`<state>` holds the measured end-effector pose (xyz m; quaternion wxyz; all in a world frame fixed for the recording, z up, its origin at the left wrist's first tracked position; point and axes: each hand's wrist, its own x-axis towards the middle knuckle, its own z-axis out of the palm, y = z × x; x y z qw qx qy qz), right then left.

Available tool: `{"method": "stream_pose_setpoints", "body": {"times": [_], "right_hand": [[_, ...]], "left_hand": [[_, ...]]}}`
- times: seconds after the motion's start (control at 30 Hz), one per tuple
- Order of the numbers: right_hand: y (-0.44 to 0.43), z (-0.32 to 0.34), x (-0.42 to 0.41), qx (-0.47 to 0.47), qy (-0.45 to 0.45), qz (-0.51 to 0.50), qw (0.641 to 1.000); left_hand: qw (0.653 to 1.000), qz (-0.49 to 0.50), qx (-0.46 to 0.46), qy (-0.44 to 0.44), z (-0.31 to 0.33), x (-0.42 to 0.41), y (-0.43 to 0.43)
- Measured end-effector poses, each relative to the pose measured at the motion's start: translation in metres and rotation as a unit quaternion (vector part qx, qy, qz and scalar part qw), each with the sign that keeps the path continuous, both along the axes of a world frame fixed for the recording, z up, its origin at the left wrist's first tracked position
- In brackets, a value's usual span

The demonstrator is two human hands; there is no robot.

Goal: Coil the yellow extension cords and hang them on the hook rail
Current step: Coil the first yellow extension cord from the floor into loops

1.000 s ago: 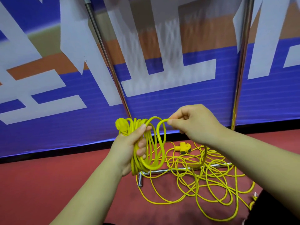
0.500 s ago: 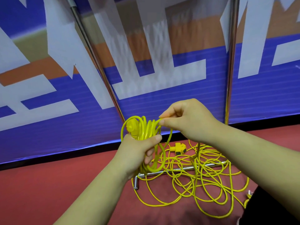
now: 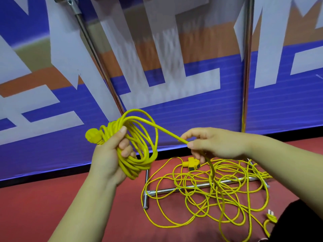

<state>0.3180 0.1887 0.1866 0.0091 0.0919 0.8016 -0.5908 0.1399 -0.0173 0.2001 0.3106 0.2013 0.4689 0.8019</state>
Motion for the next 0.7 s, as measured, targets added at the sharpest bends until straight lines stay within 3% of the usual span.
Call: {"method": "stream_pose_setpoints", "body": {"times": [0.2, 0.3, 0.47, 0.7], "right_hand": [[0.003, -0.011, -0.010, -0.039, 0.041, -0.151, 0.987], [-0.002, -0.017, -0.015, -0.137, 0.045, -0.229, 0.963], [-0.009, -0.011, -0.020, -0.252, 0.041, -0.241, 0.936], [-0.004, -0.009, -0.015, -0.299, -0.008, -0.196, 0.934]], "left_hand": [[0.991, 0.001, 0.052, -0.121, -0.009, -0.015, -0.009], [0.988, -0.002, 0.084, -0.127, -0.008, -0.016, -0.012], [0.994, 0.019, 0.058, -0.091, -0.002, -0.009, -0.011], [0.984, 0.147, -0.017, -0.096, -0.011, -0.024, -0.013]]}}
